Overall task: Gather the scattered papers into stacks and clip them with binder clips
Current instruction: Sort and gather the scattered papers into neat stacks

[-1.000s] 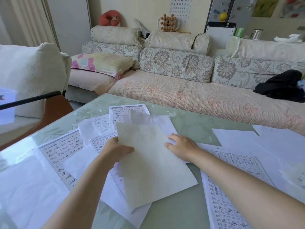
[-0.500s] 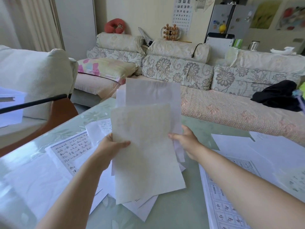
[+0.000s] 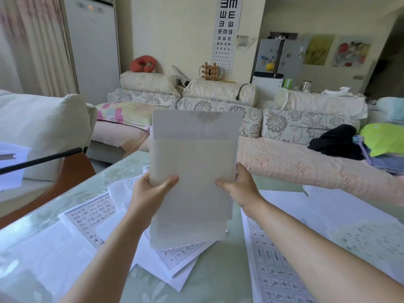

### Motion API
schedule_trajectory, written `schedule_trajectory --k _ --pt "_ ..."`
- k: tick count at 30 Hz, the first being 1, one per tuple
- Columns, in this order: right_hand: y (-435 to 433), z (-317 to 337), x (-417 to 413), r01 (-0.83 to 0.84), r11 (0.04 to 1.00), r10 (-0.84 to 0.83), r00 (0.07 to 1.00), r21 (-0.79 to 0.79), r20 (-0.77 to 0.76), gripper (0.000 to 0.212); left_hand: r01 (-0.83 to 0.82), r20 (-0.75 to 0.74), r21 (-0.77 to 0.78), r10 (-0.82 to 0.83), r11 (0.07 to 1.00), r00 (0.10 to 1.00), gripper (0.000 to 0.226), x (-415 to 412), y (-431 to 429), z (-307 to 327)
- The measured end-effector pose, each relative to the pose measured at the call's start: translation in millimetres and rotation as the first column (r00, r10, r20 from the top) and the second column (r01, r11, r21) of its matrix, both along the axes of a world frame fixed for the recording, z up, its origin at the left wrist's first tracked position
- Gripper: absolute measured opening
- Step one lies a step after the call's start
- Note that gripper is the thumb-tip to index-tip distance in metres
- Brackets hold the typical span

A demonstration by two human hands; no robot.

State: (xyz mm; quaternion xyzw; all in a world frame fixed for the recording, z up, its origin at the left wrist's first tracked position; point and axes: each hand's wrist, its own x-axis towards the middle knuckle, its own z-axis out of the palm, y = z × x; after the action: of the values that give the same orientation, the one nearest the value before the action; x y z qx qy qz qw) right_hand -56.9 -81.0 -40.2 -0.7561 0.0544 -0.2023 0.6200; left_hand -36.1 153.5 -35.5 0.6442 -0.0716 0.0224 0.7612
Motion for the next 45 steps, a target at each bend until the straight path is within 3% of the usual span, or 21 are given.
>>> schedule_trajectory --k 6,12,19,22,26,29,35,38,40,42,45 --pt "4 2 -26 0.001 1.000 -0.002 1.000 0.015 0.021 0.040 -0.087 0.078 0.065 0.082 0.994 0.994 0.029 -20 -3 8" --pt "19 -14 -38 0.040 0.996 -0.049 0.993 -0.080 -0.107 0.034 -0.124 0.116 0.038 0.119 0.992 0.986 0.021 -31 -8 3" --pt "17 -27 -44 0.099 0.985 -0.121 0.980 -0.139 -0.159 0.025 -0.139 0.106 0.237 0.117 0.961 0.987 0.026 -27 -15 -7" --pt "3 -14 -47 0.147 0.986 -0.158 0.978 -0.084 -0.139 0.026 -0.148 0.123 0.262 0.119 0.954 0.985 0.021 -25 -25 3" --pt "-42 -9 -59 0.254 0.967 -0.243 0.932 0.005 -0.267 0.028 0.022 -0.045 0.313 -0.008 0.950 0.999 0.026 -22 -58 -10" --pt "-82 -25 -82 0.328 0.943 -0.319 0.856 -0.051 -0.407 0.027 0.232 -0.190 0.452 -0.161 0.862 0.969 0.031 -26 -93 -36" --pt "-134 -63 -123 0.427 0.891 -0.445 0.752 -0.155 -0.486 0.015 0.412 -0.303 0.585 -0.284 0.698 0.910 0.032 -39 -157 -69" --pt "-154 -81 -135 0.438 0.848 -0.530 0.694 -0.299 -0.487 0.020 0.500 -0.376 0.702 -0.331 0.507 0.865 0.041 -46 -179 -88" --pt "-160 -86 -143 0.335 0.806 -0.580 0.613 -0.489 -0.536 0.017 0.475 -0.365 0.794 -0.327 0.380 0.872 0.027 -58 -187 -84" --pt "-163 -89 -148 0.190 0.721 -0.651 0.513 -0.666 -0.559 0.020 0.410 -0.316 0.847 -0.299 0.340 0.901 0.030 -64 -195 -82" --pt "-166 -92 -148 0.152 0.723 -0.627 0.554 -0.674 -0.548 0.022 0.355 -0.279 0.889 -0.273 0.290 0.921 0.033 -66 -204 -83"
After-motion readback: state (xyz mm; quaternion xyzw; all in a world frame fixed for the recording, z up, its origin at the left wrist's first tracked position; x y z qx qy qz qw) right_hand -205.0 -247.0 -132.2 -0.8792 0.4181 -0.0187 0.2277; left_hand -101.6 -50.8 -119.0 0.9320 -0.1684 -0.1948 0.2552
